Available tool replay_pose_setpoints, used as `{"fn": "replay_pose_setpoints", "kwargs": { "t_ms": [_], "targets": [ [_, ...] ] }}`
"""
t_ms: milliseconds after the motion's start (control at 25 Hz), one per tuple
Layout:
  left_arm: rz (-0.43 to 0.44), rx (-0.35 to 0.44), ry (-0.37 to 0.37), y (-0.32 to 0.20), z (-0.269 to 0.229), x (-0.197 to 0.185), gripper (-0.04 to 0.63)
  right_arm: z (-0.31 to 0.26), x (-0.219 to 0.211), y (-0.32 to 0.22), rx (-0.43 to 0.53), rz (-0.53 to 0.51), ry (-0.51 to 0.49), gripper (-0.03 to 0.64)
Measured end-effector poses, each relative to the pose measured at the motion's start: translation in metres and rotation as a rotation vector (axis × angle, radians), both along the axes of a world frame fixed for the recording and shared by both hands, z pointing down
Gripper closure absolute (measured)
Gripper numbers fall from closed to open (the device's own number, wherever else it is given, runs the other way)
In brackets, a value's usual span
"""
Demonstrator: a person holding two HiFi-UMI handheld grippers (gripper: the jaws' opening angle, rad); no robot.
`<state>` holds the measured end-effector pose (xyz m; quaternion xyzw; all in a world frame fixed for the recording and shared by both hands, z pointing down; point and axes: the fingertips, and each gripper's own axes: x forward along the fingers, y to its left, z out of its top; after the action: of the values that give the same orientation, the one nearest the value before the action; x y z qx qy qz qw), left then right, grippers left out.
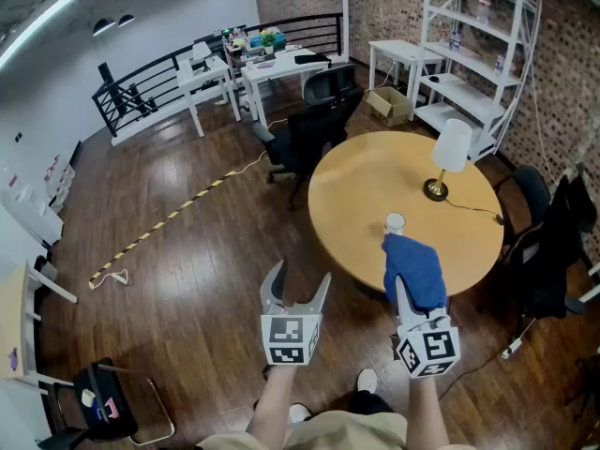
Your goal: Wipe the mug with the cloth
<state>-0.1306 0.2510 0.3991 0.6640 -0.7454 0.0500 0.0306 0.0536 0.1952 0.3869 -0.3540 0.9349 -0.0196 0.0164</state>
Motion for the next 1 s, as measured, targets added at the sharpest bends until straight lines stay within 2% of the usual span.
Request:
{"fn": "replay_pose_setpoints", "kwargs": {
  "t_ms": [280, 480, 760, 1000],
  "targets": [
    [0.008, 0.031, -0.021, -0.080, -0.020, 0.038, 0.256, -0.027, 0.061, -0.096, 0.054, 0.063, -0.042, 0.557],
    [0.017, 0.026, -0.028, -0.134, -0.020, 0.060, 0.256, -0.023, 0.084, -0.149, 0.041, 0.068, -0.051, 0.557],
    [0.067, -0.028, -0.017, -0.185, 0.002, 0.091, 0.256, 0.004, 0.092, -0.182, -0.001, 0.033, -0.030, 0.557],
    [0.112, -0.047, -0.013, -0.231, 0.013, 0.077, 0.256, 0.025, 0.073, -0.213, -0.041, 0.043, -0.007, 0.557]
  ]
}}
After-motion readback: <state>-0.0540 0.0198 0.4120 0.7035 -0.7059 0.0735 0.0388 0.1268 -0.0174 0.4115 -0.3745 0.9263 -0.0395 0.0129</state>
